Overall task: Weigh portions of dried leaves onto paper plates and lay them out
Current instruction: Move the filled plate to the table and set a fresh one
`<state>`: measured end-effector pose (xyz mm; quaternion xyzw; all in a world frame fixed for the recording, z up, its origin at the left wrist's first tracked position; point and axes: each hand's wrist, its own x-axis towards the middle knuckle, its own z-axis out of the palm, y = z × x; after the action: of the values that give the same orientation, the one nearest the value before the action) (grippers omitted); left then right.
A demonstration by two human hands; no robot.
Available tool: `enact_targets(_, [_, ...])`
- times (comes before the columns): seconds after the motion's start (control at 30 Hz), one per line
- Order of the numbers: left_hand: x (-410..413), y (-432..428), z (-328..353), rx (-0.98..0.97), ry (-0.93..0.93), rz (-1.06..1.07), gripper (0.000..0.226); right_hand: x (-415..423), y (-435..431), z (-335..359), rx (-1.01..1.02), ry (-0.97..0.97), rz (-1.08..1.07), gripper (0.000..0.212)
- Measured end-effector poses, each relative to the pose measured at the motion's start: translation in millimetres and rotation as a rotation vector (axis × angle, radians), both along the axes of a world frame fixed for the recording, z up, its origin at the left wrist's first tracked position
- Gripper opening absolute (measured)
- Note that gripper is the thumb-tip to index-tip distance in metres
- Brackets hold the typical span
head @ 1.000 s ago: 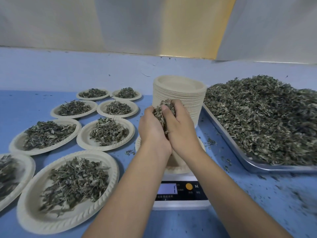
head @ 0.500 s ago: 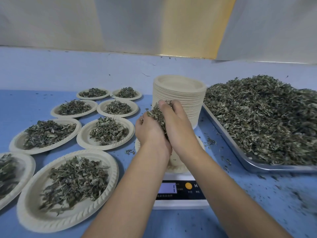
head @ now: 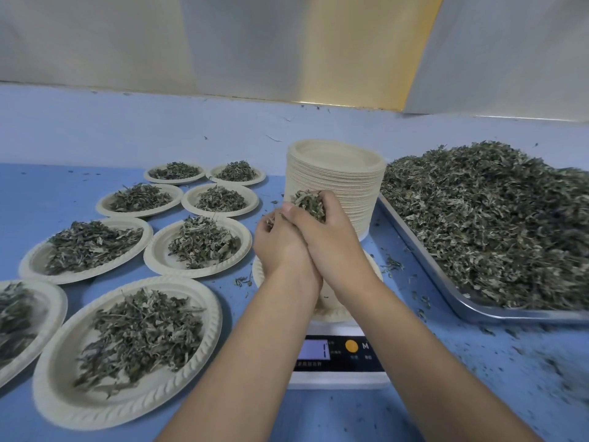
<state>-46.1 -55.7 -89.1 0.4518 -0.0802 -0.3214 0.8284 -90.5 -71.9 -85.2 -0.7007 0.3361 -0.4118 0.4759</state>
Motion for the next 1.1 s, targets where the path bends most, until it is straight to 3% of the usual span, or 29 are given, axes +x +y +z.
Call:
enact_targets(0.07, [0, -1, 2, 0.019, 0.099, 0.008, 0.006, 0, -4, -3, 0.008, -0.034, -0.023, 0.018])
enact_targets(0.2, [-2, 0, 9, 0.03, 0.203, -0.033, 0.01, 0, -9, -8, 0.026, -0.042, -0.033, 0.017])
enact_targets(0.63, [-3, 5, 8, 0.131, -0.092, -0.055, 0.018, 4, -4, -8, -0.038, -0.054, -0.012, 0.019])
enact_targets(0.83, [-2, 6, 11, 0.177, 0.012, -0.013, 0.026, 4, -4, -9, -0.051, -0.051, -0.016, 0.017])
enact_targets(1.1, [0, 4, 14, 0.1, 0.222, -0.055, 0.019, 0, -8, -5, 0.097, -0.276, -0.026, 0.013])
